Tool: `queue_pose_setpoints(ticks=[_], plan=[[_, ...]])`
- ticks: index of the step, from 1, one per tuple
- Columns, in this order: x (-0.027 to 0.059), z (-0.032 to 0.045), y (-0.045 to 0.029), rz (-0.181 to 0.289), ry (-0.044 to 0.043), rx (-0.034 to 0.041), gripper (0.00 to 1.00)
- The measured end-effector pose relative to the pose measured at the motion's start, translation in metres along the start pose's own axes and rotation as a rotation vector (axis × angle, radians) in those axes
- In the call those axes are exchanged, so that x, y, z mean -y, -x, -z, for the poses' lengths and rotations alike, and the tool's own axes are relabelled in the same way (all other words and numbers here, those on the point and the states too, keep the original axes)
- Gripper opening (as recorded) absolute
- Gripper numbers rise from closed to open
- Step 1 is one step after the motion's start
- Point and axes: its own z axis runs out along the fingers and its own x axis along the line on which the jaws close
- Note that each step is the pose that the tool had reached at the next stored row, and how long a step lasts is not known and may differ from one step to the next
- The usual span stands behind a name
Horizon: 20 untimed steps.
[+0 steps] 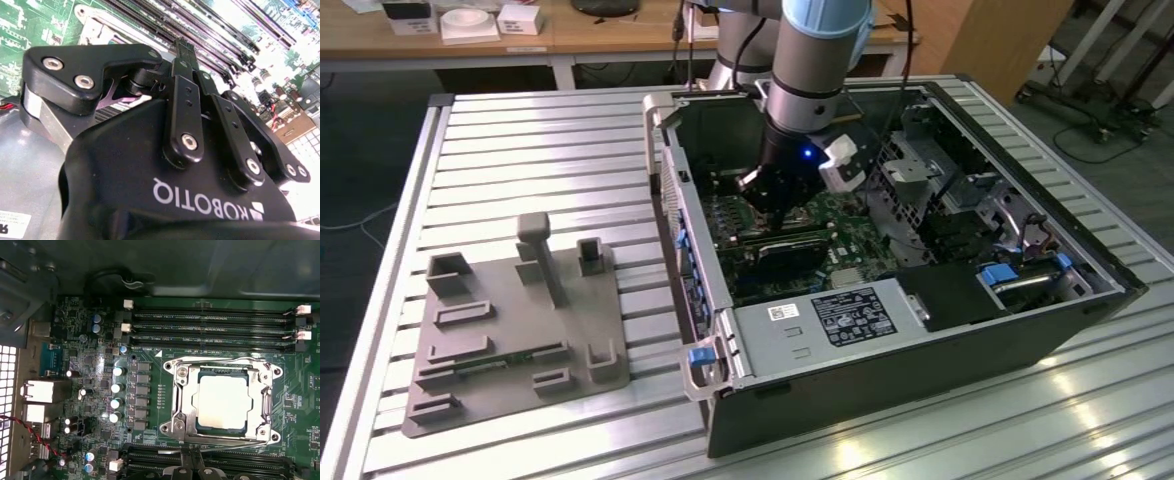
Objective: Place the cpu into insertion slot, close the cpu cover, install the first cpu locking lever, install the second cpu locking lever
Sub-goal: 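Install the second cpu locking lever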
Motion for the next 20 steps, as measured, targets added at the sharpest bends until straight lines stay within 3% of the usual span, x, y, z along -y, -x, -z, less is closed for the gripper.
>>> queue_pose_setpoints(ticks=[20], plan=[[-0.0037, -0.0031, -0.0139, 0.0, 0.0004, -0.0038, 0.11]])
